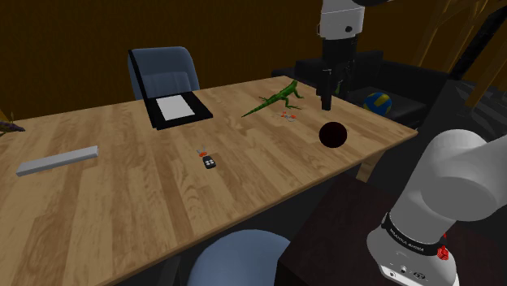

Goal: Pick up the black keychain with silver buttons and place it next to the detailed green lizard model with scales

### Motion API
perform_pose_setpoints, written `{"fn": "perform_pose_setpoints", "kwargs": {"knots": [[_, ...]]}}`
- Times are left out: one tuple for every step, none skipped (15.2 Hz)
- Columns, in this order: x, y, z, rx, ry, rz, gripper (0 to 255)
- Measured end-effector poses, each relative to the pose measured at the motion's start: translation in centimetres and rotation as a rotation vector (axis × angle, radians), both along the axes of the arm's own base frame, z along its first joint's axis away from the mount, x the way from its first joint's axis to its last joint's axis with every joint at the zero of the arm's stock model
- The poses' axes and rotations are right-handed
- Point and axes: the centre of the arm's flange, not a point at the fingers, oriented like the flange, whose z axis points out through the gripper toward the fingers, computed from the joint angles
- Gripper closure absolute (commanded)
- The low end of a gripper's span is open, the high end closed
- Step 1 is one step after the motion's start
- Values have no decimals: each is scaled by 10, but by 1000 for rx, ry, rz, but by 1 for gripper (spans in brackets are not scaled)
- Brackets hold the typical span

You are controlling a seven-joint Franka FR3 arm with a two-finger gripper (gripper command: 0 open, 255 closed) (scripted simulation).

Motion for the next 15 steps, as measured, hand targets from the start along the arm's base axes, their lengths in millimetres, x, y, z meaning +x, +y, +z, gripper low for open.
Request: {"fn": "perform_pose_setpoints", "kwargs": {"knots": [[0, 0, 0, 0, 0, 0, 0], [4, 5, -2, 1, -1, -1, 0], [11, 9, -8, 2, -3, -3, 0], [18, 16, -13, 4, -6, -5, 0], [27, 21, -18, 6, -8, -7, 0], [38, 27, -23, 7, -11, -9, 0], [45, 32, -29, 9, -14, -11, 0], [54, 40, -35, 11, -17, -13, 0], [66, 46, -40, 13, -20, -15, 0], [73, 53, -48, 15, -23, -18, 0], [81, 62, -53, 16, -26, -20, 0], [92, 70, -56, 19, -30, -22, 0], [101, 76, -64, 20, -33, -25, 0], [109, 81, -71, 22, -36, -27, 0], [118, 88, -76, 24, -39, -30, 0]]}}
